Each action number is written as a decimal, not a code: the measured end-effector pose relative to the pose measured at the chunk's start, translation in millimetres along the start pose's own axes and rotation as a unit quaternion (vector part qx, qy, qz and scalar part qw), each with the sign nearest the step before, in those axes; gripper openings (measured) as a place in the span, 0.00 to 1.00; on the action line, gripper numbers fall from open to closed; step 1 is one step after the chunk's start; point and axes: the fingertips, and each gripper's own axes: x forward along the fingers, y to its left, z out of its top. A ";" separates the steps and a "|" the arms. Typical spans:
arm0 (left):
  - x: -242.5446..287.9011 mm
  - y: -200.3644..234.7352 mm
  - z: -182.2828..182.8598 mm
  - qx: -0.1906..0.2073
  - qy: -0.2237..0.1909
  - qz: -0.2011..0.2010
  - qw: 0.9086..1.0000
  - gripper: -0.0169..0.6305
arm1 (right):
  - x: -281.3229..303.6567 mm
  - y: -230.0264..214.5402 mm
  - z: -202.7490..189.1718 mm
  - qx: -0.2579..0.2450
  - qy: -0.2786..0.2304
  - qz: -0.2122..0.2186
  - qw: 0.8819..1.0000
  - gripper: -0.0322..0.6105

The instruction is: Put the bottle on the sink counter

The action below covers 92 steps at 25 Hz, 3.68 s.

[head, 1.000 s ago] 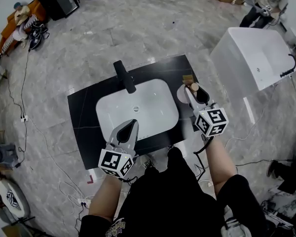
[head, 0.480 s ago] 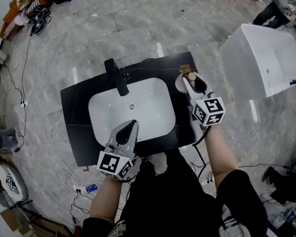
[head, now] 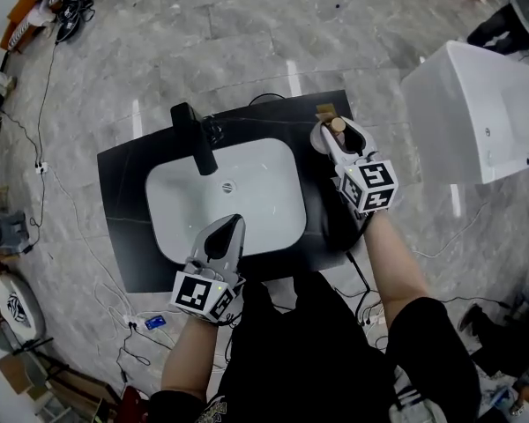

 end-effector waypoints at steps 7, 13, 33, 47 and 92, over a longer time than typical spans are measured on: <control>21.2 -9.8 0.0 -0.005 0.003 0.014 1.000 0.03 | 20.4 -9.6 -16.2 -0.002 0.015 0.018 1.000 0.31; 24.1 -6.9 -6.9 -0.007 0.009 0.031 0.999 0.03 | 33.5 -14.1 -29.5 0.003 0.021 0.028 0.999 0.31; 27.0 -5.6 -11.6 -0.010 0.013 0.048 0.999 0.03 | 42.5 -13.6 -39.1 -0.008 0.021 0.040 0.999 0.31; 22.5 -11.0 -18.9 -0.014 0.014 0.052 0.998 0.03 | 39.3 -9.9 -41.7 -0.030 0.018 0.046 0.998 0.31; -122.6 1.5 10.7 0.036 -0.020 -0.019 0.999 0.03 | -136.1 141.1 22.6 0.007 -0.056 -0.026 0.998 0.09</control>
